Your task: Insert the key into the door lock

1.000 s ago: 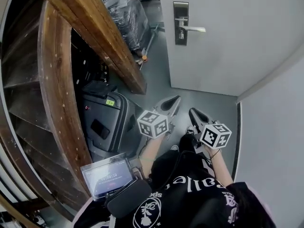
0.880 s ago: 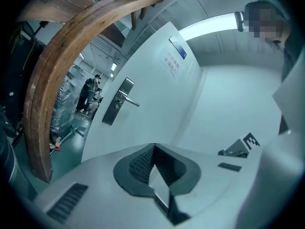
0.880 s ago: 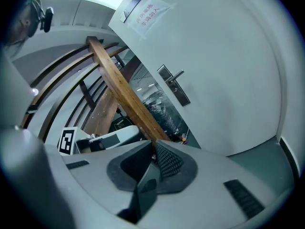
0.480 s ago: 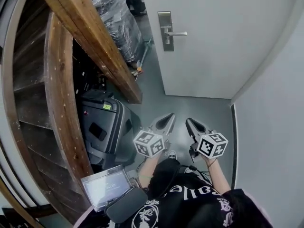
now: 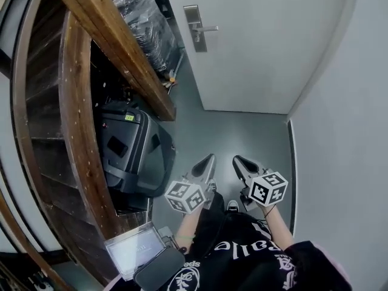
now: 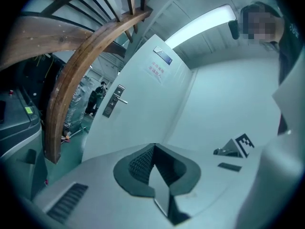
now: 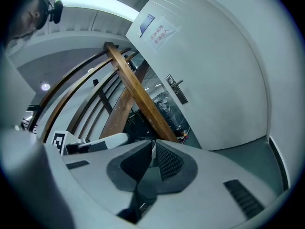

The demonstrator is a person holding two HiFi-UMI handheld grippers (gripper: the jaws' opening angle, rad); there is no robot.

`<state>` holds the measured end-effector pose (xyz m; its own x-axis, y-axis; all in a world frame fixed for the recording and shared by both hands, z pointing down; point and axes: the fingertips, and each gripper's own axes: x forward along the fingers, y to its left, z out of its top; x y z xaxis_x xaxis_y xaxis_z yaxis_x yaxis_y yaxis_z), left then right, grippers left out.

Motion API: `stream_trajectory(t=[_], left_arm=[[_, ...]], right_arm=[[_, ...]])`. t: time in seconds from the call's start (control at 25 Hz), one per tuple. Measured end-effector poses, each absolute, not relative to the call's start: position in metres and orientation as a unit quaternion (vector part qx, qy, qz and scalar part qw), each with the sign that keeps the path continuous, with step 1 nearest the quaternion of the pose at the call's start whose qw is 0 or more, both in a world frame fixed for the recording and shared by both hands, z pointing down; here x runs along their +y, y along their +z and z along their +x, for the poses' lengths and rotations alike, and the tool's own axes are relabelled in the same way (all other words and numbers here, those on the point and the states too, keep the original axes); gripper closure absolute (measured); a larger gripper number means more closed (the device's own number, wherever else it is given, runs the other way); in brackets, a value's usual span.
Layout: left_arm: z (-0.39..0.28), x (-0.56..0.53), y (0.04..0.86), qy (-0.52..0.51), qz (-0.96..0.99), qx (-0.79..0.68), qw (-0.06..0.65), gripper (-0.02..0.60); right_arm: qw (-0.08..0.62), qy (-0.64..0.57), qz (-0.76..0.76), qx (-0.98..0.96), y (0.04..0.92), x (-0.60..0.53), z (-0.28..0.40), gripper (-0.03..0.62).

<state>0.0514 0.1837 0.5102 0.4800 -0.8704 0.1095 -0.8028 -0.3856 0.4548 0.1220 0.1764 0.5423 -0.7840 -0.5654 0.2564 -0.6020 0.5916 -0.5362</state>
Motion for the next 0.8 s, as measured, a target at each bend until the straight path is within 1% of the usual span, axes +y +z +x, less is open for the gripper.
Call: stream_trajectory(t=[0.16, 0.36, 0.64, 0.8], left_arm=[[0.050, 0.229, 0.522, -0.042, 0.813, -0.535, 0.224, 0.578], [0.044, 0.254, 0.519, 0.003, 0.808, -0.561, 0.180, 0.577], [0.043, 0.280, 0.513, -0.002, 0.827, -0.541, 0.150, 0.578], [0.025, 0.300, 0.517, 0.008, 0.831, -0.534, 0.157, 0.577]], right_arm=[[0.035, 0.313, 0.305, -0.899, 0.545, 0.213, 0.122, 0.557], [0.037, 0.306, 0.281, -0.909, 0.537, 0.238, 0.110, 0.557], [0.037, 0.294, 0.277, -0.914, 0.536, 0.267, 0.095, 0.557], [0.030, 0.298, 0.287, -0.910, 0.531, 0.287, 0.078, 0.557]])
